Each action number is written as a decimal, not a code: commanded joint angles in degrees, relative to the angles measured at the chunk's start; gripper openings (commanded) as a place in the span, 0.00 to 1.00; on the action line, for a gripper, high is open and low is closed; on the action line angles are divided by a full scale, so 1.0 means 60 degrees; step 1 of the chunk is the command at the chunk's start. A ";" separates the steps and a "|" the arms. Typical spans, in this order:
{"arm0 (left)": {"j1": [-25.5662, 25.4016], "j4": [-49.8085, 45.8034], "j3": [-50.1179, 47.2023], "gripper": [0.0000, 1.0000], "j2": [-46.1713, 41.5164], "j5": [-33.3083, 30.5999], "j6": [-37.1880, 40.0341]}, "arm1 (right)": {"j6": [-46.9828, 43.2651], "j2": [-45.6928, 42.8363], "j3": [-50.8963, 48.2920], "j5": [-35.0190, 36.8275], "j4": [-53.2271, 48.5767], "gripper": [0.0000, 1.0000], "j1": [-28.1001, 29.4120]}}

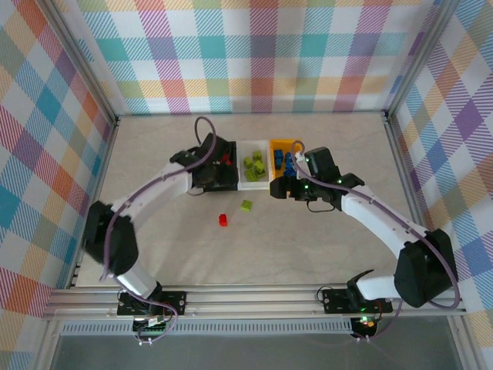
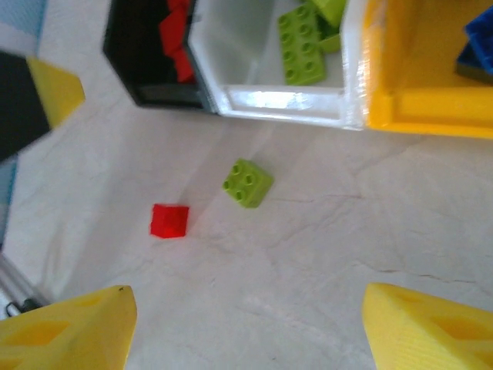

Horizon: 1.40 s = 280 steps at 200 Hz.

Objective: Sort the legos into containers by color

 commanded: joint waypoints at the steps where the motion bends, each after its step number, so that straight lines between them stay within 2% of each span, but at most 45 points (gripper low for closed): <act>1: -0.0376 0.0026 -0.1354 0.81 -0.0858 0.0162 -0.0404 | -0.0177 -0.0436 -0.0401 -0.1155 0.0441 0.78 -0.0014; 22: -0.0503 0.0397 -0.2564 0.82 -0.1311 0.0478 -0.0764 | -0.0192 -0.0709 -0.0729 -0.1343 0.0541 0.78 0.0015; 55: -0.0520 0.0884 -0.3643 0.84 -0.1188 0.0396 -0.0959 | -0.0200 -0.0885 -0.0944 -0.1310 0.0469 0.78 0.0046; 118: -0.0522 0.2331 -0.3671 0.75 0.0199 0.0787 -0.1024 | -0.0253 -0.1189 -0.0901 -0.1087 0.0287 0.78 0.0052; 145: -0.0522 0.2461 -0.3635 0.63 0.0602 0.0707 -0.0984 | -0.0280 -0.1285 -0.0945 -0.0971 0.0235 0.78 0.0045; 172: -0.0522 0.2483 -0.3709 0.46 0.0773 0.0622 -0.0976 | -0.0280 -0.1308 -0.0960 -0.0918 0.0260 0.78 0.0044; 227: -0.0496 0.1836 -0.3482 0.17 0.0127 0.0115 -0.0952 | -0.0202 -0.1247 -0.0945 -0.0882 0.0386 0.78 0.0055; 255: -0.0186 0.1430 -0.3014 0.16 -0.0339 0.0105 -0.0897 | -0.0164 -0.1268 -0.0960 -0.0867 0.0419 0.78 0.0050; 280: 0.0387 0.1000 -0.1804 0.17 -0.0308 -0.0040 -0.0556 | -0.0119 -0.1300 -0.1032 -0.0781 0.0452 0.78 0.0051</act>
